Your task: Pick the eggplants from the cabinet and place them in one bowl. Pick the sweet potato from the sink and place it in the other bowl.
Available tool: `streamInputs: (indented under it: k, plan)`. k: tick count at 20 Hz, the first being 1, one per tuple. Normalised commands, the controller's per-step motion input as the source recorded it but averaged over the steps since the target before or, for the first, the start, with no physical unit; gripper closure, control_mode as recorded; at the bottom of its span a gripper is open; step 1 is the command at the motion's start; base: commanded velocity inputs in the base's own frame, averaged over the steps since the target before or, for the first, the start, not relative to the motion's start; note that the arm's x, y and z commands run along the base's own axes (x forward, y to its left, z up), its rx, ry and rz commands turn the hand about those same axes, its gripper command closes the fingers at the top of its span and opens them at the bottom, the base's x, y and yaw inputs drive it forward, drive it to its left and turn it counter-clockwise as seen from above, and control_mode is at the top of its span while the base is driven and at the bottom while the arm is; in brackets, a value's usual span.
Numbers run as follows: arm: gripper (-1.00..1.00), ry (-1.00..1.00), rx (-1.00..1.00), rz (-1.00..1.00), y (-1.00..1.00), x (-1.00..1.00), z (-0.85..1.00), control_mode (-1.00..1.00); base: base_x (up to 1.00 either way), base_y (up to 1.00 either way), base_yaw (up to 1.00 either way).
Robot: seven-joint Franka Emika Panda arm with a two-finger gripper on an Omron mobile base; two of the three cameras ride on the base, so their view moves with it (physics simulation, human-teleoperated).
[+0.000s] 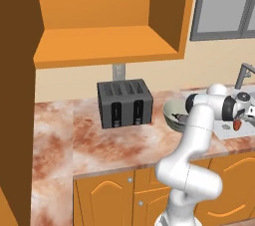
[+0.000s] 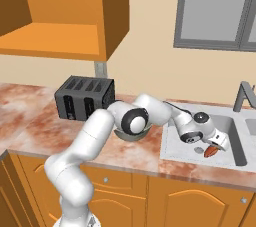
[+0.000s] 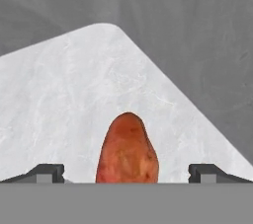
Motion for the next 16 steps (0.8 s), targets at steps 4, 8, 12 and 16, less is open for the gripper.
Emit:
streamInputs:
  k: [4,8,12,16]
  plan:
    - [-1.0,0.0,0.05,0.0,-0.13,0.13,-0.24,-1.0,0.0,0.0,0.0]
    - [-1.0,0.0,0.05,0.0,-0.11,0.09,-0.26,-1.0,0.0,0.0,0.0]
    - [-1.0,0.0,0.05,0.0,-0.03,0.0,-0.32,-1.0,0.0,0.0,0.0]
    - [1.0,0.0,0.04,0.0,0.0,0.0,-0.3,-1.0,0.0,0.0,0.0]
